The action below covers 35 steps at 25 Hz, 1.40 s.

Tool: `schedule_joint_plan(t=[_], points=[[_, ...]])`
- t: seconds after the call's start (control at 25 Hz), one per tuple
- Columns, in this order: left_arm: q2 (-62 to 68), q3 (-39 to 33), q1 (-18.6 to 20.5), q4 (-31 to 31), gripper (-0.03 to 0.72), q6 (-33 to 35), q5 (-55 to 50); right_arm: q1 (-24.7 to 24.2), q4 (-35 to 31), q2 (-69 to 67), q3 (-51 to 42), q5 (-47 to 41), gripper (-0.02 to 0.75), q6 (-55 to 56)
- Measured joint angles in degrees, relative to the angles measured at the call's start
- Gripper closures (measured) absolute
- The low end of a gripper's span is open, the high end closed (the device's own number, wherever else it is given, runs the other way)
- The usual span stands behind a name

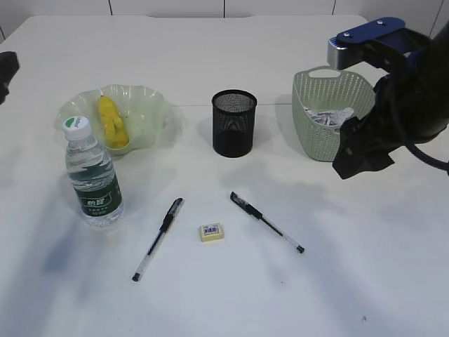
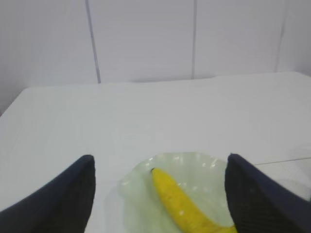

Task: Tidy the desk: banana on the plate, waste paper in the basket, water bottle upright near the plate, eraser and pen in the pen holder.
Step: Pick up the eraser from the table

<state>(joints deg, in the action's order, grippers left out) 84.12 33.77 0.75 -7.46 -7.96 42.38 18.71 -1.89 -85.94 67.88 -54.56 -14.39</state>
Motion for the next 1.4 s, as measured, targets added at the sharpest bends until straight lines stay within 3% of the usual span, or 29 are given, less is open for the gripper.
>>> schedule_joint_plan(t=[0.2,0.36,0.56,0.8,1.0,1.2,1.4], points=[[-3.21,0.0,3.98,3.7,0.095,-0.21,-14.78,0.0,-3.79,-0.29,0.0,1.84,0.152,0.0],[-6.04,0.0,4.1,3.78,0.095,-0.3,-29.44,0.0,-9.3,-0.29,0.0,5.12,0.151,0.0],[-8.41,3.82,4.1,4.23,0.095,-0.3,-57.37,0.0,-15.5,-0.29,0.0,6.23,0.151,0.0],[-8.5,11.23,4.1,4.92,0.095,-0.3,-82.28,2.14,-16.51,-0.42,2.32,5.74,0.152,2.18],[-8.5,14.89,4.1,7.86,0.095,-0.3,-88.43,6.93,-14.24,-3.6,7.35,3.58,0.155,7.65],[-8.5,15.23,4.1,10.93,0.096,-0.3,-89.72,13.29,-6.19,-12.1,15.93,-2.58,0.191,17.12],[-8.5,15.23,4.1,11.45,0.096,-0.33,-89.95,16.19,-1.52,-22.11,25.11,-7.55,0.195,25.51]])
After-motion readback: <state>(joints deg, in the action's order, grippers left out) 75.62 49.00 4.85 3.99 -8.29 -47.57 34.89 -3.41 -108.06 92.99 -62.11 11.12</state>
